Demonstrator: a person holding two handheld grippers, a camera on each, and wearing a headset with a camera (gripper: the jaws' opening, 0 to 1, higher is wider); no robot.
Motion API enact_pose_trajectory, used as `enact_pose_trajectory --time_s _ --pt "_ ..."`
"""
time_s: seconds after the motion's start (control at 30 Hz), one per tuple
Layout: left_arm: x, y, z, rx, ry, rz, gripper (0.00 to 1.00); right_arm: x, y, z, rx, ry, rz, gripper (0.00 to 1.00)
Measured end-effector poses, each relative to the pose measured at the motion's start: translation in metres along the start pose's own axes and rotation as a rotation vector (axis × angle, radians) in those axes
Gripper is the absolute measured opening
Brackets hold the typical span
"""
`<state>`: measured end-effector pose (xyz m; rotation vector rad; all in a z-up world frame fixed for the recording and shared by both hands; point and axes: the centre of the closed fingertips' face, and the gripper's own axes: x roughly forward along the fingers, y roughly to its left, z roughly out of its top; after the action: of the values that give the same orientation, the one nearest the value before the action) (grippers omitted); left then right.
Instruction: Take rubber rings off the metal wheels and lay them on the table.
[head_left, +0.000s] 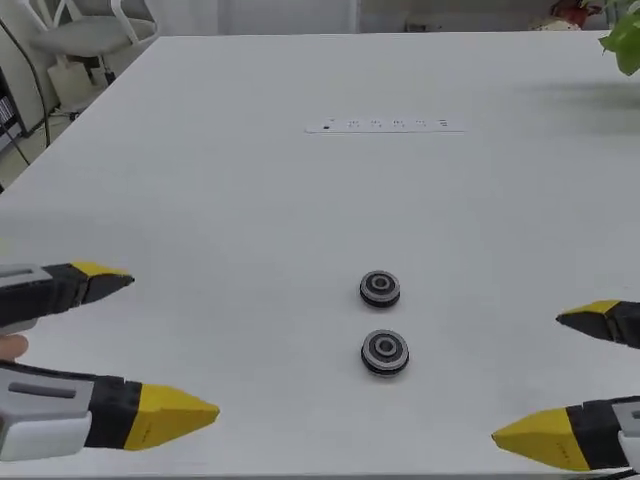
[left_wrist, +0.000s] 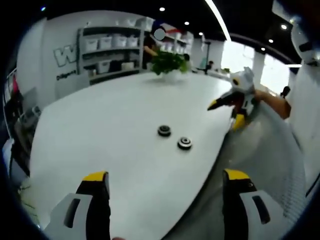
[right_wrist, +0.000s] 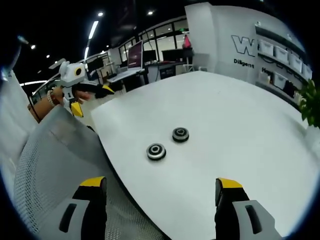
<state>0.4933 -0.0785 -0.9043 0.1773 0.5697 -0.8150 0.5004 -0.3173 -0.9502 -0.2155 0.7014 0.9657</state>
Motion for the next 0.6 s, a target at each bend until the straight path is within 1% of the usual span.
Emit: enact_pose_trajectory --time_s 0.07,0.1,0.17,0.23,0.27,0.37,0.43,0.5,0.6 --pt "-0.003 0.005 0.007 0.024 -0.007 0.019 0.95 -0.004 -0.003 0.015 -0.002 -0.044 -0.002 0.9" --pt "-0.004 0.008 0.009 0.031 -0.006 0.027 0.95 -0.006 -0.006 0.023 -0.007 -0.064 -0.006 0.9" --pt "-0.005 0.013 0.013 0.041 -0.009 0.038 0.96 -0.009 -0.011 0.032 -0.021 -0.075 -0.018 0.89" --pt "-0.006 0.018 0.021 0.054 -0.024 0.043 0.96 -0.012 -0.017 0.043 -0.045 -0.09 -0.044 0.89" --pt "-0.007 0.02 0.027 0.063 -0.035 0.045 0.96 -0.013 -0.02 0.051 -0.055 -0.107 -0.057 0.89" --pt "-0.007 0.022 0.038 0.089 -0.054 0.046 0.97 -0.017 -0.022 0.067 -0.063 -0.146 -0.053 0.88" --pt "-0.007 0.024 0.046 0.11 -0.063 0.046 0.97 -0.018 -0.022 0.077 -0.08 -0.165 -0.051 0.87" --pt "-0.007 0.025 0.053 0.124 -0.074 0.049 0.97 -0.019 -0.022 0.086 -0.097 -0.176 -0.051 0.86" --pt "-0.005 0.024 0.065 0.144 -0.096 0.039 0.96 -0.02 -0.022 0.1 -0.122 -0.2 -0.047 0.86"
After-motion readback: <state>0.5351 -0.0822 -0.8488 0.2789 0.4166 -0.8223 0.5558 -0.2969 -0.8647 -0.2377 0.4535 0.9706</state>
